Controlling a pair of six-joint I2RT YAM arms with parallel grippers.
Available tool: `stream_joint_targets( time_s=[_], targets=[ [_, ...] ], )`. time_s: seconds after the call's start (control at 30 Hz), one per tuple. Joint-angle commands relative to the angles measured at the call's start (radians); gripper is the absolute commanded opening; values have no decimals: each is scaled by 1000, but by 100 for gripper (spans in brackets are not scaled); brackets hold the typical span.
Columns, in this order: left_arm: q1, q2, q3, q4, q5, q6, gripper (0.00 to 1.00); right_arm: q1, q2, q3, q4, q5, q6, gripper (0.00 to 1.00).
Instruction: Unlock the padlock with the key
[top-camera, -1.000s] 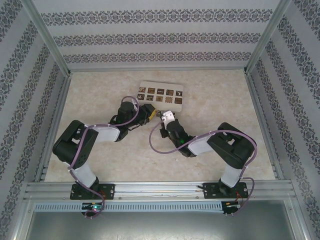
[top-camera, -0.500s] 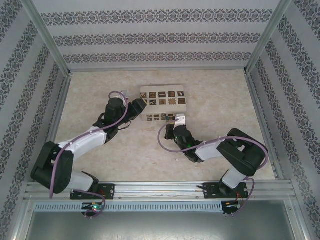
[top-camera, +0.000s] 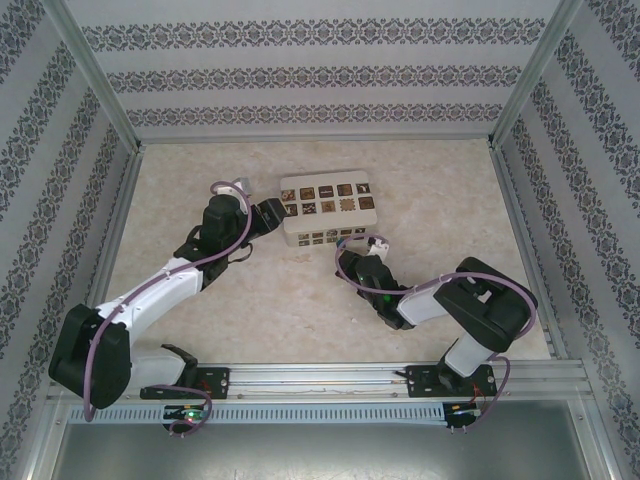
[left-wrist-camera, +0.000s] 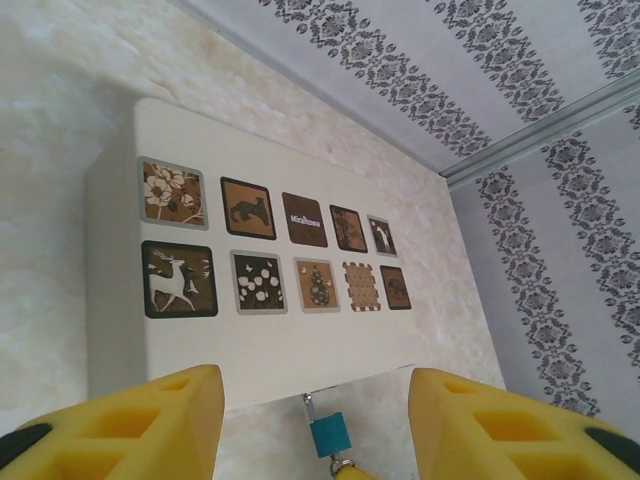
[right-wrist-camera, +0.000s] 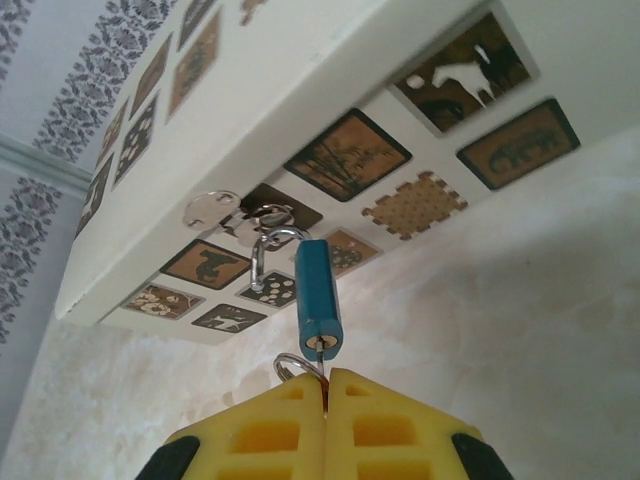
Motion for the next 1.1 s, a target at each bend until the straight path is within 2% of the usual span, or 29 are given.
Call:
stream_joint_targets(
  time_s=[0.0,0.53,0.67,0.77,0.87,1.07],
  targets=[
    [21,-32,12,-36,-26,45,51,-14,14,-16,30,-13,115,0],
    [49,-45,-21,-37,-32,25,52,-65,99,9,11,-95,225,1],
    [52,-44,-22,-39,-33,26,52,-71,106,13,4,-106,230,10],
    [57,-42,-21,-41,-33,28,52,-73,97,11,-17,-96,235,23],
    [60,-39,-18,-46,-33,31,52,-74,81,4,-33,-83,229,30],
    [77,-39,-11,-52,-30,39,55,-78,9,2,-106,-68,163,47]
  ],
)
